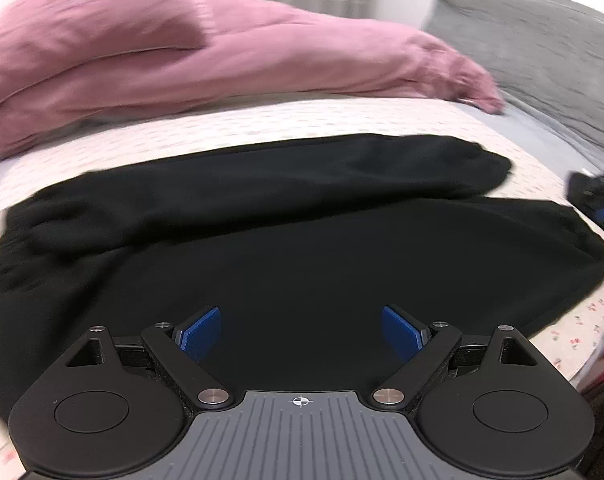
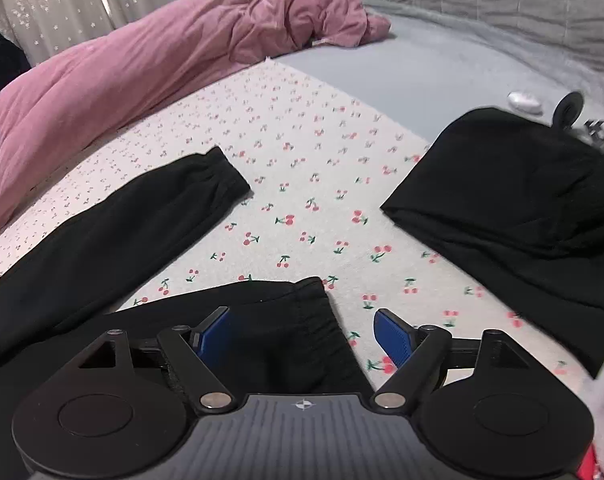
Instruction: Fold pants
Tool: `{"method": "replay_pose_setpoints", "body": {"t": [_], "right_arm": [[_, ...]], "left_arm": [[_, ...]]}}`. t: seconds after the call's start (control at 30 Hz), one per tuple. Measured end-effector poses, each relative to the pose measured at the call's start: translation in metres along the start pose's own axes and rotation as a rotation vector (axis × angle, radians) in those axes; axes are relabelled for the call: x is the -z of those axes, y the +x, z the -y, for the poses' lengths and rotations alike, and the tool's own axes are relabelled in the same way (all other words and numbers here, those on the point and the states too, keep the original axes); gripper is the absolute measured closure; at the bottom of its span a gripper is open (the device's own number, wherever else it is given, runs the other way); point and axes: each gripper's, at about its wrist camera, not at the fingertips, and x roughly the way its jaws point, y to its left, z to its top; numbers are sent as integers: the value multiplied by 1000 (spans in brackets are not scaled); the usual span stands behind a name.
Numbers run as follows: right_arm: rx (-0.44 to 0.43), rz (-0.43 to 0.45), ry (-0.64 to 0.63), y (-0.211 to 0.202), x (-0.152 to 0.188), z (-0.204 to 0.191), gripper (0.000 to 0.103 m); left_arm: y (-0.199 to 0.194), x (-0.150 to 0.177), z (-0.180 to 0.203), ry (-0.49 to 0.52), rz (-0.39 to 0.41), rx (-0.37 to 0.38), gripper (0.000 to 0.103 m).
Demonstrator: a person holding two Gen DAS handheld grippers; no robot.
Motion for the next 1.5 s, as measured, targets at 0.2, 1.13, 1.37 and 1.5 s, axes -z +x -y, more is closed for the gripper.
{"method": "replay_pose_setpoints", "body": {"t": [0.2,1.13,1.37,1.5], "right_arm": [[-61,-14,-43,31,3,7,28],[-10,138,-23,10,-22,-11,29],[-65,78,-103,38,-64,-41,21],[-116,66,-127,60,-92,-49,19]], "left_arm": [[49,4,30,58,-7,93,13],[60,-25,34,119,-37,62,8],[73,-113,3,132,-10,-13,8],[108,-153,-21,203,8,-60,8]]}}
